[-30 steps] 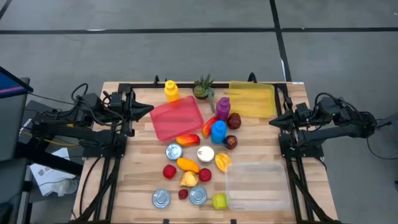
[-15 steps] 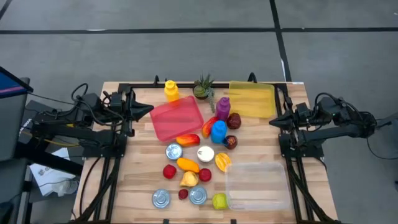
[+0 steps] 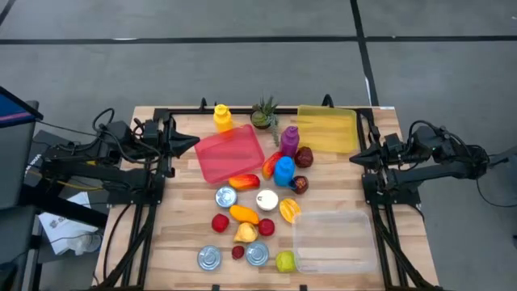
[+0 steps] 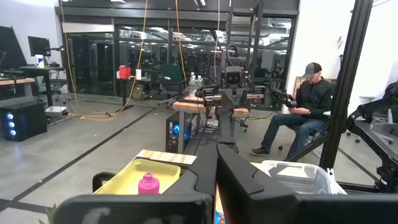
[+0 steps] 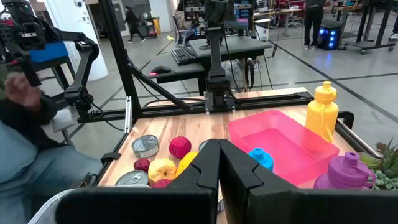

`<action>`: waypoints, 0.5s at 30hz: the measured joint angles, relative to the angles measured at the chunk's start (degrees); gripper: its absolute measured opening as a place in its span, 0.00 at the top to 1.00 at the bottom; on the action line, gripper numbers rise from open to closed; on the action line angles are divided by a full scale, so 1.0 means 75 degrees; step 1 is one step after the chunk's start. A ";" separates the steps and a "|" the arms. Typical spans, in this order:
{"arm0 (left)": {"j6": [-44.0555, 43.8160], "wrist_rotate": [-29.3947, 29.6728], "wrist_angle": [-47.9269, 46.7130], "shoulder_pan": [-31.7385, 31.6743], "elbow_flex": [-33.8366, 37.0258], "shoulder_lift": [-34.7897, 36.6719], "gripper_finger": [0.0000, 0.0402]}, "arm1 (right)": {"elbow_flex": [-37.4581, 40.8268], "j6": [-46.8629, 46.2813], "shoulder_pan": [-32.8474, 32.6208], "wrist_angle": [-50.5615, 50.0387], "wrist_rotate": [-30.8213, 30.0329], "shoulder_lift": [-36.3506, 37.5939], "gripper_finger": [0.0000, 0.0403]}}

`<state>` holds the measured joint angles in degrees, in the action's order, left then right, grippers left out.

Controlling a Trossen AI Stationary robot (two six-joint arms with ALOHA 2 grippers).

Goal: Pick & Place Food Item

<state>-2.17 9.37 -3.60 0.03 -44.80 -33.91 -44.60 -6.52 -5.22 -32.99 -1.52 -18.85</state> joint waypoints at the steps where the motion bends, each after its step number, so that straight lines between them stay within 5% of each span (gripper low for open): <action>1: 0.0000 0.0000 0.0003 -0.0001 0.0000 0.0002 0.99 | 0.0000 0.0000 -0.0002 0.0001 0.0000 0.0001 1.00; 15: 0.0000 0.0000 0.0002 -0.0002 0.0000 0.0002 0.99 | 0.0000 0.0067 -0.0002 0.0002 0.0000 0.0000 1.00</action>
<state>-2.17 9.37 -3.58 0.01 -44.80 -33.89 -44.60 -6.02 -5.23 -32.97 -1.52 -18.85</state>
